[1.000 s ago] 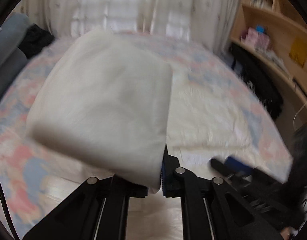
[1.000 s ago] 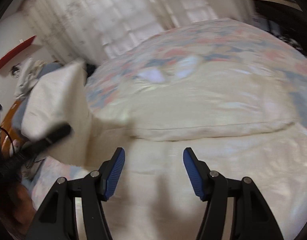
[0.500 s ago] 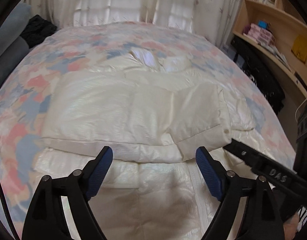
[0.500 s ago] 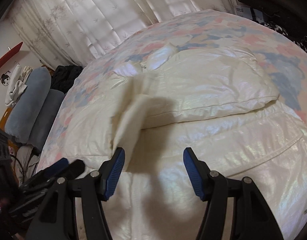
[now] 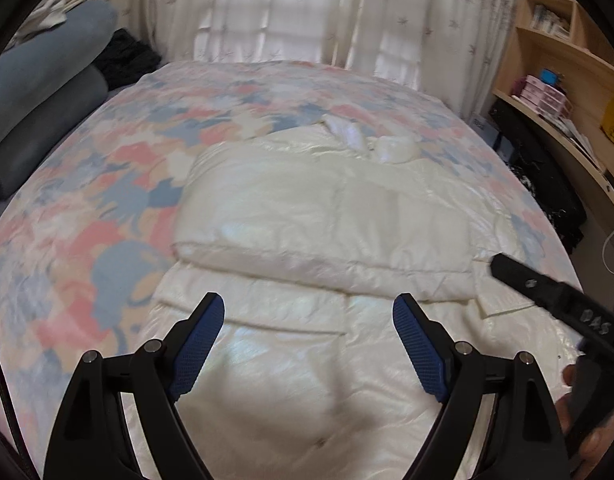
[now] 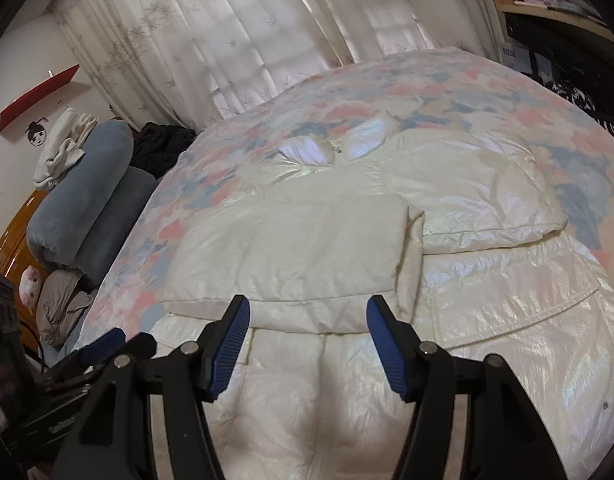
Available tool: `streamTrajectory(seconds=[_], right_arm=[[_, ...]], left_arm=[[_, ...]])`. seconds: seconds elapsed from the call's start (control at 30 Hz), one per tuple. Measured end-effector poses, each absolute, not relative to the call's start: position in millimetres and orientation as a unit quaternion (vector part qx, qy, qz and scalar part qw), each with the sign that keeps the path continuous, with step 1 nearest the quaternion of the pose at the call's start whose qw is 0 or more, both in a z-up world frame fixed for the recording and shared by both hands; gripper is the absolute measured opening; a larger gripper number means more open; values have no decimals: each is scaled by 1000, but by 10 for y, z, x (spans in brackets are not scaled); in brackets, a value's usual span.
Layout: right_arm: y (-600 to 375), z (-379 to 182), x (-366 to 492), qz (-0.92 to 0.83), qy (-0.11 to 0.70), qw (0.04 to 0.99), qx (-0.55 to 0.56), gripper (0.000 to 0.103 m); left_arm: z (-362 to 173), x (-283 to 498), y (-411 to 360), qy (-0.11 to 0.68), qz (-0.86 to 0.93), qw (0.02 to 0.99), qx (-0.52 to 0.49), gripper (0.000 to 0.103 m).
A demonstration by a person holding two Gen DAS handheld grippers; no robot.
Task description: Fold large clothes
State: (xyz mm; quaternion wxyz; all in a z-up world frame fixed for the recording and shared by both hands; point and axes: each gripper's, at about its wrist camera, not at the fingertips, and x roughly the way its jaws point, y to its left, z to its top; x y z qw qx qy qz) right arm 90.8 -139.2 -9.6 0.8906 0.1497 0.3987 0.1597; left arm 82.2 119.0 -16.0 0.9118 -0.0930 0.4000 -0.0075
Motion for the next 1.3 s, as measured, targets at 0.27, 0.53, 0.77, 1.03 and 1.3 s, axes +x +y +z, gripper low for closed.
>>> streamTrajectory(seconds=[0.27,0.53,0.77,1.03,1.3], right_arm=[[-1312,-49,822,166,399,894,123,66],[-1357,-84,965,153,404,897,88,73],[-1677,-386,1459,123,443,878,130,73],[-1730,-853,1968,131,494,842,174,69],[-1470,-600,1875,184,451,864,128,9]], left_arm=[[-362,710,1562,407,32,906,-112,85],[-579,858,1855,432,73,889,-134,85],[-548,1254,1994,445,92,881,-131,85],[-507,1771,2089,457,119,868,-151,85],[-501,1918,2029,441,131,877,-140,85]])
